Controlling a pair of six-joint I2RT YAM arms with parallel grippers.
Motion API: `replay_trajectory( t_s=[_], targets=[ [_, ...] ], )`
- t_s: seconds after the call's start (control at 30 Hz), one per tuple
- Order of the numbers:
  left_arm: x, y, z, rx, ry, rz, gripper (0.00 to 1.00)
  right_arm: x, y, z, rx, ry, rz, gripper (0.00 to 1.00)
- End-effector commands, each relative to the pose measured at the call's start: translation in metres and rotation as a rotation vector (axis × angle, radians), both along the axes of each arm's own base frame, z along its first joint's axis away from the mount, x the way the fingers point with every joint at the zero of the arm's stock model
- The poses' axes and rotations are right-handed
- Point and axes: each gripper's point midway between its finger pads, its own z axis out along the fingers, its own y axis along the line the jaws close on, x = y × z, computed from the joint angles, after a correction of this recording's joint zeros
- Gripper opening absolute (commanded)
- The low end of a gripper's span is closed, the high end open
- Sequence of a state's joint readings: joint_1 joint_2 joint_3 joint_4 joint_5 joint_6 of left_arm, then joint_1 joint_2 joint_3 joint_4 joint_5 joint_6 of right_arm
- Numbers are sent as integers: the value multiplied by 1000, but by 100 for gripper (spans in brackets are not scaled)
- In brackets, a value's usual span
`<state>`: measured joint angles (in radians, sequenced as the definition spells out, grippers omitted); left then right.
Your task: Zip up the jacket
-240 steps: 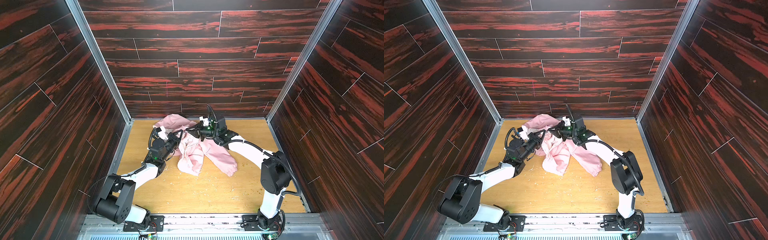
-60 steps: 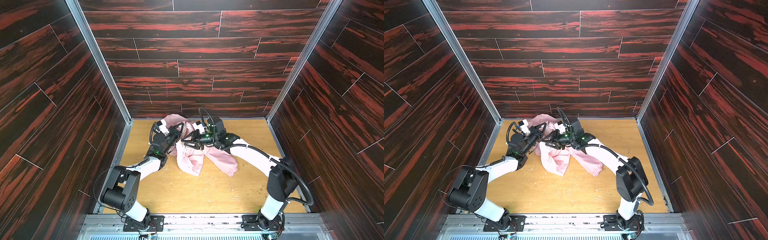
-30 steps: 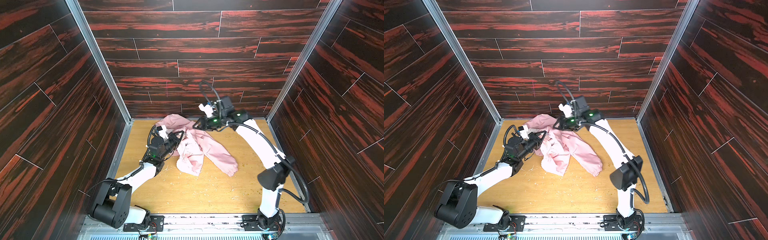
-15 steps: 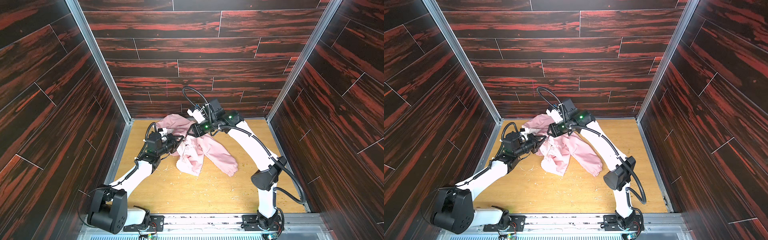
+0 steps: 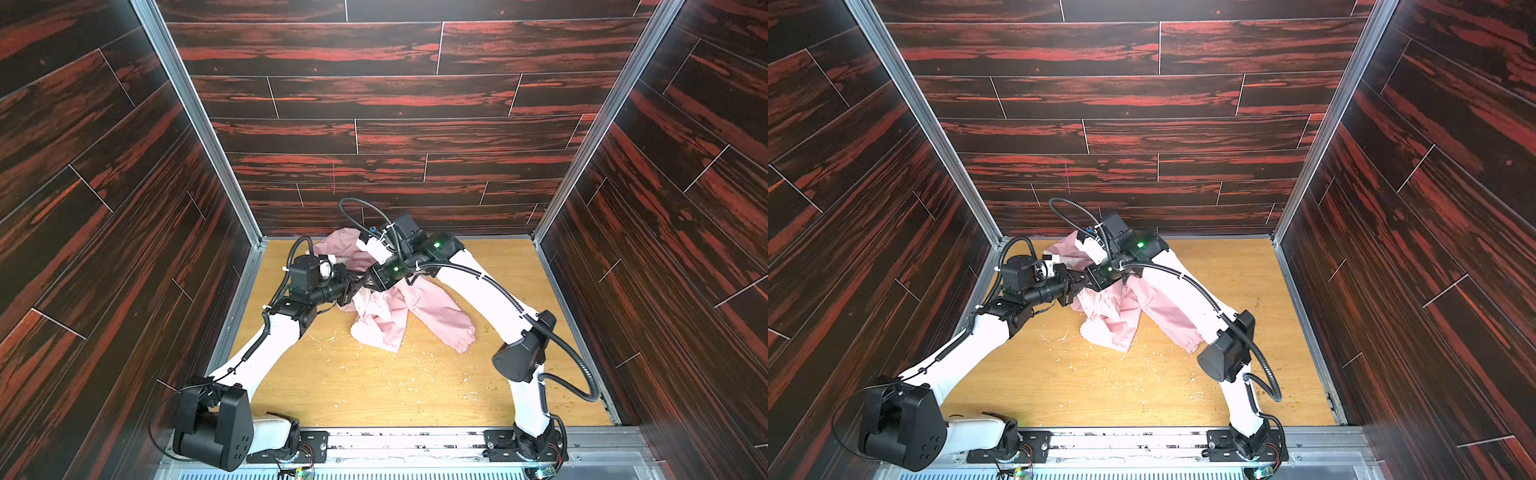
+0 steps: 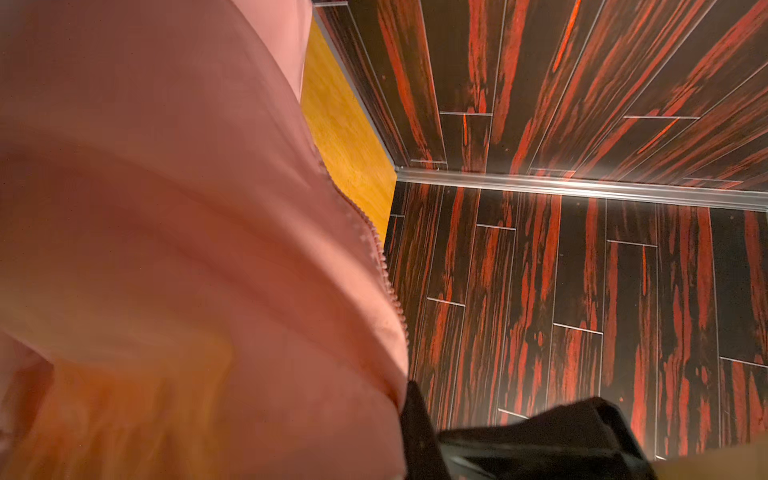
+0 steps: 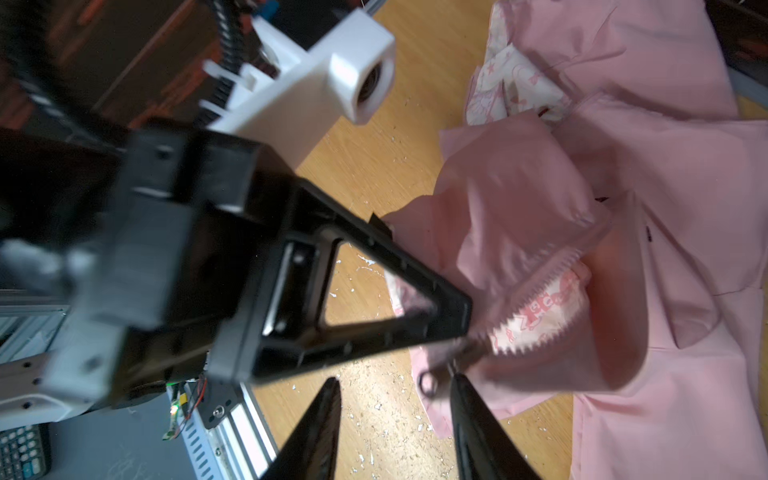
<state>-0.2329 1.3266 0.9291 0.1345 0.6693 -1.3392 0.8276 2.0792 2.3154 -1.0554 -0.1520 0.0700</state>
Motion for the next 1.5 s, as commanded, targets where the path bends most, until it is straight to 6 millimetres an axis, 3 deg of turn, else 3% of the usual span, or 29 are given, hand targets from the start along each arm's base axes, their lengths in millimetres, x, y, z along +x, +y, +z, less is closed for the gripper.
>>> replay_trajectory(
  t_s=[0.0,0.3,0.7,1.2,1.43,1.47],
  targets=[
    [-7,-4,19,-22,-14,-51,0,3,2,-13,-45,-3,12,47],
    [-7,-7,21,-30,-8,-70,0,12,-3,-18,-92,-47,-34,45],
    [-7,-7,15,-25,-1,-74,0,17,-4,-13,-89,-73,-51,22],
    [-7,-5,14,-27,-8,-74,0,21,-10,-12,-79,-60,-77,0],
    [-7,-5,16,-30,-21,-73,0,19,-6,-8,-43,-42,-71,0],
    [-7,-5,15,-30,-24,-74,5,18,-6,-9,-42,-38,-70,0]
  ],
)
